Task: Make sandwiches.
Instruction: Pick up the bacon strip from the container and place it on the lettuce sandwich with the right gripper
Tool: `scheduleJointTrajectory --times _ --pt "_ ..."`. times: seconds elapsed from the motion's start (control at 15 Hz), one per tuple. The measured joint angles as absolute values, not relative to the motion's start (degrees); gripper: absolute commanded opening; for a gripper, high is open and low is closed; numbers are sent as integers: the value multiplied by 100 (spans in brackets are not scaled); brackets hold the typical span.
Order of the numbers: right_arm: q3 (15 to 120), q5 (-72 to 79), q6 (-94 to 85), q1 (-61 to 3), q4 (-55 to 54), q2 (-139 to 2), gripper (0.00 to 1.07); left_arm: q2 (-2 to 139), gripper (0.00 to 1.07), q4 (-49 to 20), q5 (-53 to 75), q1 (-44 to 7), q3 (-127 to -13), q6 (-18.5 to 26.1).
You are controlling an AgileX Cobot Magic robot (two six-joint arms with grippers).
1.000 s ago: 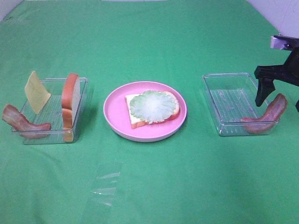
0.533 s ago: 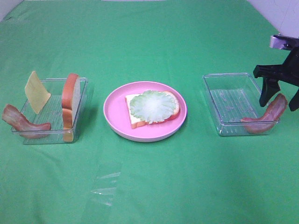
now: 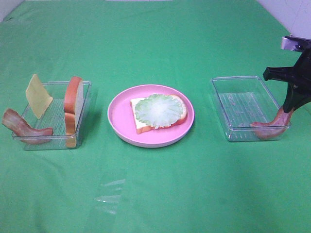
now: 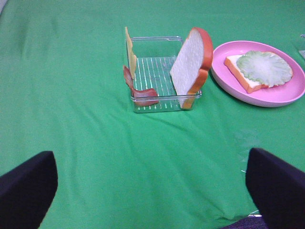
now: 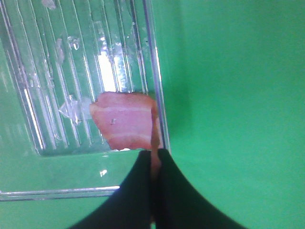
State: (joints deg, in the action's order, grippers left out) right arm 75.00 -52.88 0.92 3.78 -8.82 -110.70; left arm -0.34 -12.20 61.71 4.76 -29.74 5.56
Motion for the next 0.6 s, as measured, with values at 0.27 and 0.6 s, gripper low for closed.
scheduleJointTrajectory --times 0.27,0.6 --pt "7500 -5340 0 378 -1175 -10829 0 -34 101 -1220 6171 476 -2974 556" --pt "8233 -5861 -544 372 -2275 -10308 0 -34 101 -1220 6171 476 -2974 556"
